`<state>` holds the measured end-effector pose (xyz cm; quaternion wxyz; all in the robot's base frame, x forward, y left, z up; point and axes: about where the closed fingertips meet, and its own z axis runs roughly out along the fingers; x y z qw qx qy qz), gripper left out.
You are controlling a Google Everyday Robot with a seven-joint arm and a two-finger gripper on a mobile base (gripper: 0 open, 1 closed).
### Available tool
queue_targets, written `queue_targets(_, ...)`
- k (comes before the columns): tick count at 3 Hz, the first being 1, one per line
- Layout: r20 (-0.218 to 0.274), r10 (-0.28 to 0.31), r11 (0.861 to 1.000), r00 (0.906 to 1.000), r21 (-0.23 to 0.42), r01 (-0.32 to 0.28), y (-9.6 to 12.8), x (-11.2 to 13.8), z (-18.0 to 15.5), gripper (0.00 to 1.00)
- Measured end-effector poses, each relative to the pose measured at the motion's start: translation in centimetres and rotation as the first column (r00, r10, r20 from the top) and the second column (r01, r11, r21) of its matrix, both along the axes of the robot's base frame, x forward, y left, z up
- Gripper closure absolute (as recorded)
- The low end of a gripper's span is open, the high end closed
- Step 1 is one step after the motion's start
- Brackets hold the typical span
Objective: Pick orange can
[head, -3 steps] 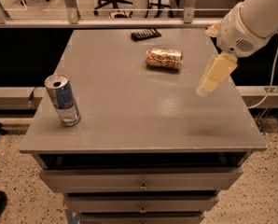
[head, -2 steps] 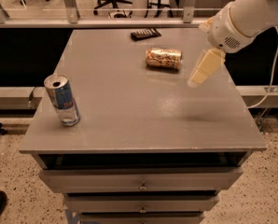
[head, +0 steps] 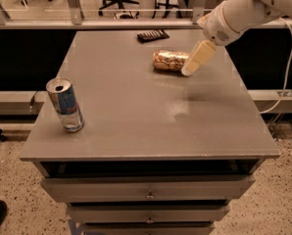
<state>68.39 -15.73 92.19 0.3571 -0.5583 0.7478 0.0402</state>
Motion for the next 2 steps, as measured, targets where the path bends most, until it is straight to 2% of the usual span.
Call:
queue_targets(1,-0.011,-0.003,1.0,0.9999,0.025,0.003,0.7,2.2,-0.7,0.0)
queue_targets(2,-0.054,-0.017,1.0,0.9984,0.025,0.018,1.5,3.5,-2.3,0.0)
